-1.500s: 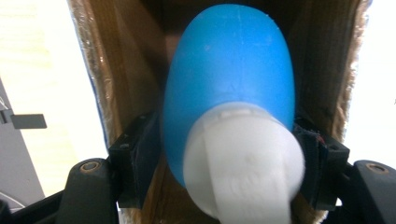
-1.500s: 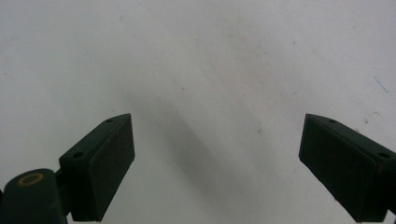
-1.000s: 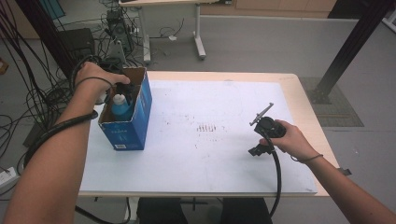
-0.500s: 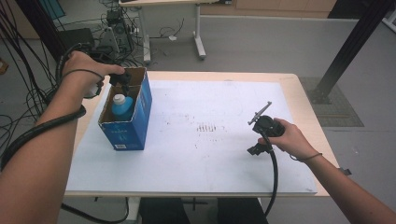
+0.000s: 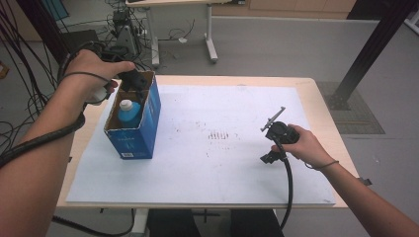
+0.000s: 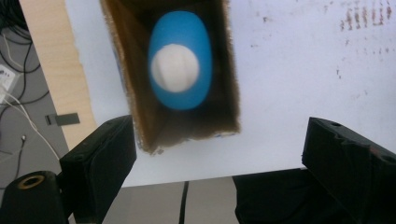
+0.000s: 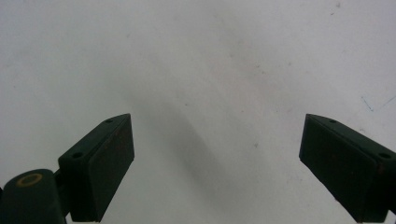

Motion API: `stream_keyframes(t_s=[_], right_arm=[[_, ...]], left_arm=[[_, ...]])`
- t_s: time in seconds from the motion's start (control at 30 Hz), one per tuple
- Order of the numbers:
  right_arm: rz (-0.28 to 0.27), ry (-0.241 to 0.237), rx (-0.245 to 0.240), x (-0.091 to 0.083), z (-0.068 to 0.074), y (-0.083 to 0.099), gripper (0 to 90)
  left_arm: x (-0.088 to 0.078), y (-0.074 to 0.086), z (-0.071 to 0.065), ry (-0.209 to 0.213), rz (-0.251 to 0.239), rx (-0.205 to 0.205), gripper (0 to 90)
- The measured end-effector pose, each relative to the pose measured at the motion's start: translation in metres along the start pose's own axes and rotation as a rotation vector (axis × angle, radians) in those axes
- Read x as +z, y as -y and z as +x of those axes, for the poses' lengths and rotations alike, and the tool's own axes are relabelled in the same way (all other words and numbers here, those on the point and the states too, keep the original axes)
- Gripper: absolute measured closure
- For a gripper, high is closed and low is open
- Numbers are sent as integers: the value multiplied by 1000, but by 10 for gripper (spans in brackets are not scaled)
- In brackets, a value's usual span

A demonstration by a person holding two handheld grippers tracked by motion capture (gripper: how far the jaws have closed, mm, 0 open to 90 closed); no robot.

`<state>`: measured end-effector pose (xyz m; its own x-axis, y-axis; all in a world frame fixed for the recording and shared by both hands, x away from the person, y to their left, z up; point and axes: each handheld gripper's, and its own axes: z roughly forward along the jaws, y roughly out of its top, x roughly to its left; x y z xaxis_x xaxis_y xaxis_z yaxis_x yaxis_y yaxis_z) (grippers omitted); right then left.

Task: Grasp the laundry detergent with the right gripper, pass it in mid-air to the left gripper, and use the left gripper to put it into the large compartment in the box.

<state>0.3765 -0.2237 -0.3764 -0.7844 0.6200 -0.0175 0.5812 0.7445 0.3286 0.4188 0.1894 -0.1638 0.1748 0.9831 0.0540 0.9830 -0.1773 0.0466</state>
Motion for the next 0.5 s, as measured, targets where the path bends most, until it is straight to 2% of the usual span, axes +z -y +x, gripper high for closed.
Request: stream_keyframes(t_s=[0.33,0.5], right_arm=[[3,-6,6,1,-1,1,102],[2,-6,6,2,-1,1,102]], left_arm=[[-1,5,-34,25,-8,104,104],[1,6,-53,29,7,159,102]])
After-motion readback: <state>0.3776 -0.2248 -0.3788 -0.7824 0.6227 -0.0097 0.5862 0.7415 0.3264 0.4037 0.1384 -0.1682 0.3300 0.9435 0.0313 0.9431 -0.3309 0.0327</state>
